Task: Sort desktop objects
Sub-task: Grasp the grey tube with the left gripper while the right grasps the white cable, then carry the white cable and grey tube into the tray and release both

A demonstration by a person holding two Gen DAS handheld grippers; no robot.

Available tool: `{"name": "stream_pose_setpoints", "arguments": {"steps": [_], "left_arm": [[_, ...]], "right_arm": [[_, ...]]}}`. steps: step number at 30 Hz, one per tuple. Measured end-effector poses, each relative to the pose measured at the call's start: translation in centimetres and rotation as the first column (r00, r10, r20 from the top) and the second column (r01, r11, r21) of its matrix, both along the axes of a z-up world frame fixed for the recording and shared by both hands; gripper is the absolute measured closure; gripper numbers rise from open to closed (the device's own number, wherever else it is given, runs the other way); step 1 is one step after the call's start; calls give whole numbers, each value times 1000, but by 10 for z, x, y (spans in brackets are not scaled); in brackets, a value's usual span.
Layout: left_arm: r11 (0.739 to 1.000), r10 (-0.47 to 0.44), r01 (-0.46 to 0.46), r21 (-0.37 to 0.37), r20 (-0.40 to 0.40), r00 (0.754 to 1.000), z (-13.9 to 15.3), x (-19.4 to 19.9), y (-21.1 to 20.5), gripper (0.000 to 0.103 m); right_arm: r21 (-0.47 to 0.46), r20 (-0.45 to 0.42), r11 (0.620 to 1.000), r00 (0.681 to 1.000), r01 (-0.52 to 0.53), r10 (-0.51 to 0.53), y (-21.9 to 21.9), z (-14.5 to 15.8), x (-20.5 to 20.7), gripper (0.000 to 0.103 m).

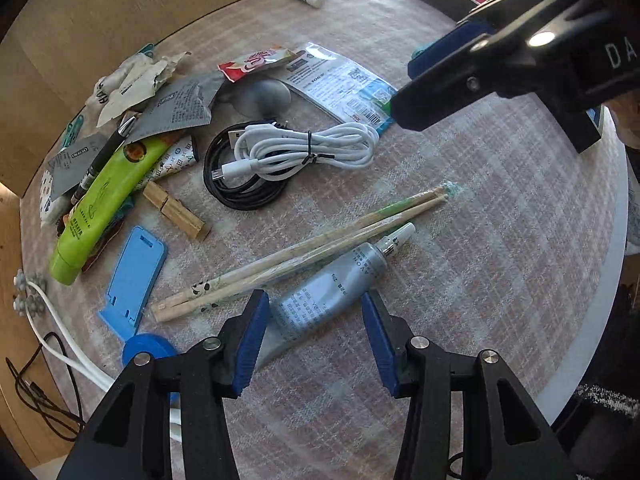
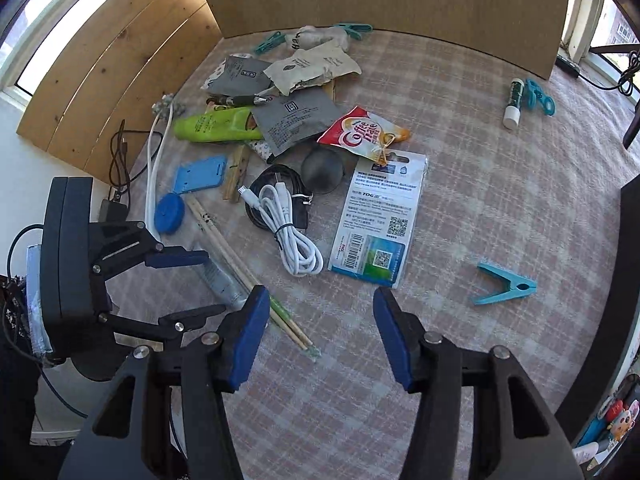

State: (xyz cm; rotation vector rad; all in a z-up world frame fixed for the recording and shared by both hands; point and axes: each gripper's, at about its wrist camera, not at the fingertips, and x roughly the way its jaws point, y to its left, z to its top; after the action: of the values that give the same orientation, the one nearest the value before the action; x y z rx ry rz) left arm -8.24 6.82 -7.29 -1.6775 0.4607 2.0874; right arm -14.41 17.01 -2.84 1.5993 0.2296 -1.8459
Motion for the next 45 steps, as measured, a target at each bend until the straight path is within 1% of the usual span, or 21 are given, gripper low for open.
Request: {"name": "stream_pose_setpoints", "arguments": {"steps": [2, 4, 5, 8, 11, 13, 14, 15, 16, 19, 21, 23, 24, 25, 29, 34, 36, 40, 42, 43, 45], "left_arm": [[1000, -4, 3, 5, 8, 1000, -2, -4, 0, 55], [999, -30, 30, -11, 7, 1000, -7, -5, 3, 53], [999, -36, 36, -6, 4, 999, -6, -6, 4, 53], [1000, -13, 13, 13, 12, 1000, -6, -7, 5, 55], [999, -1, 2, 32, -3, 1000, -5, -4, 8, 60], [998, 18, -18, 52, -6, 1000, -4, -2, 9, 73], [998, 30, -29, 53, -13, 999, -3, -2, 10, 76], [998, 45, -44, 53, -19, 999, -3, -2, 10, 83], [997, 64, -63, 55, -20, 998, -3, -2, 9, 86], [990, 111, -111, 88, 1, 994, -3, -5, 3, 91], [984, 134, -136, 113, 20, 991, -4, -6, 0, 93], [980, 141, -144, 136, 36, 989, -4, -4, -1, 94], [978, 144, -148, 145, 39, 989, -4, -2, 0, 94], [975, 153, -159, 153, 48, 987, -4, -1, 0, 96], [957, 201, -212, 199, 75, 977, -5, 7, -1, 96], [927, 255, -275, 256, 107, 961, -4, 13, 1, 96], [923, 273, -289, 254, 96, 957, 0, 12, 5, 96], [906, 300, -313, 284, 87, 950, 15, 3, 17, 96], [907, 305, -309, 285, 59, 950, 26, -3, 29, 96], [906, 307, -308, 290, 51, 950, 28, 0, 20, 96], [906, 301, -297, 303, 32, 953, 42, -15, 35, 96]], "right_arm": [[15, 9, 1000, 1000, -3, 3, -9, -8, -4, 55], [21, 19, 1000, 1000, -5, 5, -16, -13, -7, 56], [24, 22, 1000, 1000, -9, 9, -20, -14, -8, 58], [30, 27, 999, 999, -22, 21, -32, -19, -12, 61], [43, 31, 998, 999, -37, 35, -42, -25, -13, 62], [54, 28, 998, 999, -42, 40, -48, -29, -15, 62], [56, 27, 998, 999, -42, 40, -50, -31, -16, 62], [57, 31, 998, 999, -41, 39, -52, -33, -17, 62], [58, 35, 997, 999, -40, 38, -54, -35, -18, 62], [73, 45, 996, 998, -52, 49, -62, -43, -18, 67], [90, 22, 994, 998, -61, 60, -66, -42, -16, 71], [95, 24, 994, 998, -61, 59, -67, -41, -14, 81], [89, 29, 995, 998, -53, 51, -66, -40, -14, 82], [81, 34, 996, 998, -48, 45, -63, -39, -14, 84], [59, 50, 998, 999, -20, 17, -49, -35, -12, 84], [22, 58, 999, 998, 38, -39, -20, -27, -11, 84], [4, 65, 998, 996, 61, -61, -6, -23, -9, 84], [-17, 69, 994, 992, 104, -102, 25, -17, -7, 84], [-34, 67, 992, 990, 123, -120, 49, -9, -4, 84], [-43, 64, 991, 990, 129, -126, 56, -7, -3, 84], [-52, 51, 987, 988, 150, -147, 76, 0, -3, 84]]}}
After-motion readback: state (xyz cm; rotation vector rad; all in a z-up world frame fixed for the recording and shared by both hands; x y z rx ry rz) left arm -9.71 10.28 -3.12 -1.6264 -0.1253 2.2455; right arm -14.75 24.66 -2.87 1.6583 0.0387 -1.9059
